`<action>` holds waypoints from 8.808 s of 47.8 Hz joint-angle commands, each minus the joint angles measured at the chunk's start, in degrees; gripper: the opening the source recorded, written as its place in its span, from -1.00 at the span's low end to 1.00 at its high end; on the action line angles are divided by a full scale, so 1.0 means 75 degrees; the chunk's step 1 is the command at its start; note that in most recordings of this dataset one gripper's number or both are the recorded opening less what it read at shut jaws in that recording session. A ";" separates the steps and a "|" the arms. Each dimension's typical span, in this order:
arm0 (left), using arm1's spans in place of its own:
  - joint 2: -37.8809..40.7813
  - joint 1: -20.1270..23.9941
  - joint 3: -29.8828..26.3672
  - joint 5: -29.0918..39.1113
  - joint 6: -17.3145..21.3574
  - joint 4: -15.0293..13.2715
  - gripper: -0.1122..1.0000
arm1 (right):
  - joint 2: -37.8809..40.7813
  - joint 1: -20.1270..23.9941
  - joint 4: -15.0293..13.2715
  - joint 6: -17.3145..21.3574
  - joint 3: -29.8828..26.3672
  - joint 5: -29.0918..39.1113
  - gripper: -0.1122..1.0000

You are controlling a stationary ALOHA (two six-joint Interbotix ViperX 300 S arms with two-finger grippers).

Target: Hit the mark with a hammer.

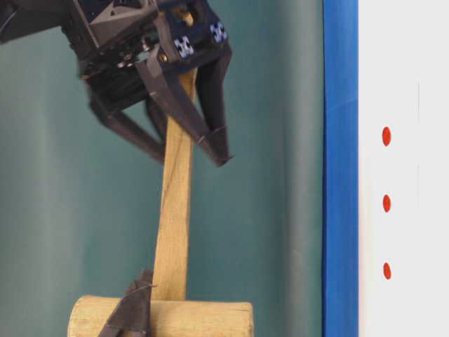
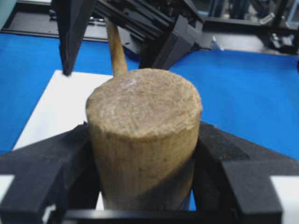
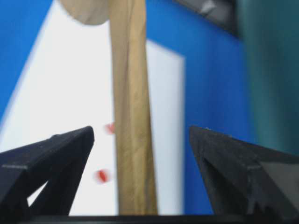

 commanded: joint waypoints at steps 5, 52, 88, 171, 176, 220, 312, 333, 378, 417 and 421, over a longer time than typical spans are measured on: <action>-0.0164 -0.0059 -0.0199 0.0035 0.0094 0.0023 -0.01 | -0.0176 -0.0117 0.0715 0.0035 -0.0293 0.1055 0.94; -0.0152 -0.0187 -0.0234 0.0070 0.0129 0.0023 -0.01 | -0.0176 -0.0164 0.1137 0.0316 -0.0316 0.0926 -0.74; -0.0480 -0.0199 0.0012 0.0082 0.0070 0.0012 0.75 | -0.0211 -0.0152 0.1816 0.0316 -0.0270 0.1160 -0.77; -0.4254 -0.0187 0.1699 0.2496 0.0070 0.0012 0.74 | 0.0000 -0.0598 0.2414 0.0305 0.0422 0.0363 -0.77; -0.4254 -0.0187 0.1699 0.2496 0.0070 0.0012 0.74 | 0.0668 -0.0609 0.2555 0.0305 0.0434 0.0375 -0.77; -0.4242 -0.0187 0.1734 0.2496 0.0082 0.0012 0.74 | -0.0785 -0.0445 0.2742 0.0211 0.1102 -0.0117 -0.77; -0.4266 -0.0187 0.1758 0.2508 0.0082 0.0012 0.74 | -0.3223 -0.0316 0.3152 0.0129 0.3059 -0.0187 -0.77; -0.4277 -0.0187 0.1758 0.2508 0.0035 0.0012 0.74 | -0.0797 -0.0316 0.3621 0.0234 0.3305 0.0023 -0.77; -0.4289 -0.0187 0.1758 0.2555 0.0035 0.0012 0.74 | -0.2637 -0.0258 0.3469 -0.0117 0.2684 0.0281 -0.77; -0.4219 -0.0105 0.1758 0.2660 0.0047 0.0012 0.74 | 0.0141 0.0164 0.3070 -0.0176 -0.0059 0.0574 -0.77; -0.4090 0.0023 0.1758 0.2590 0.0047 0.0012 0.74 | 0.0129 0.0176 0.3059 -0.0176 -0.0059 0.0574 -0.77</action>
